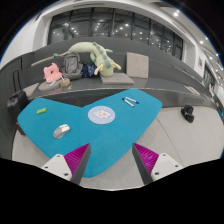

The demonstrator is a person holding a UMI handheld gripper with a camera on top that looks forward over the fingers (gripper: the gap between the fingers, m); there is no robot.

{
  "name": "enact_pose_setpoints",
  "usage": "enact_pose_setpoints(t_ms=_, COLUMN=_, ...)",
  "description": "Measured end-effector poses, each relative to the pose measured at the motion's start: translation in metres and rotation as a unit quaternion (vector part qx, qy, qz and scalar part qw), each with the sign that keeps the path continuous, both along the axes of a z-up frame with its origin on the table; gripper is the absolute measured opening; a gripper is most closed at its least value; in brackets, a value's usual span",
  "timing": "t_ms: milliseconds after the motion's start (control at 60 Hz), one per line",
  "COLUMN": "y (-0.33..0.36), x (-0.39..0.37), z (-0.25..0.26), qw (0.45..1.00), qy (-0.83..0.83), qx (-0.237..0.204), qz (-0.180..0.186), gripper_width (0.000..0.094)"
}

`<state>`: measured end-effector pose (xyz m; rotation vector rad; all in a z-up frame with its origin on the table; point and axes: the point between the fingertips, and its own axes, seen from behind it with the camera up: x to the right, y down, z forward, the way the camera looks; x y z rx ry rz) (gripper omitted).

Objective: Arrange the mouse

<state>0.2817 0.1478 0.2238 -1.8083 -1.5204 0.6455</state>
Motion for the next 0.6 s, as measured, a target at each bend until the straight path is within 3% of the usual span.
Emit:
enact_pose_setpoints(t_ms=250, y=-0.027, x=-0.012, z=-0.010, qw=1.000, qy=0.027, qx=-0.007, qz=0.014, gripper_width=0.0856)
enact_pose_setpoints(t_ms=600, y=-0.151, x=-0.036, z=-0.044, qw=0.995, qy=0.066, qx=-0.023, qz=0.066, gripper_width=0.0855)
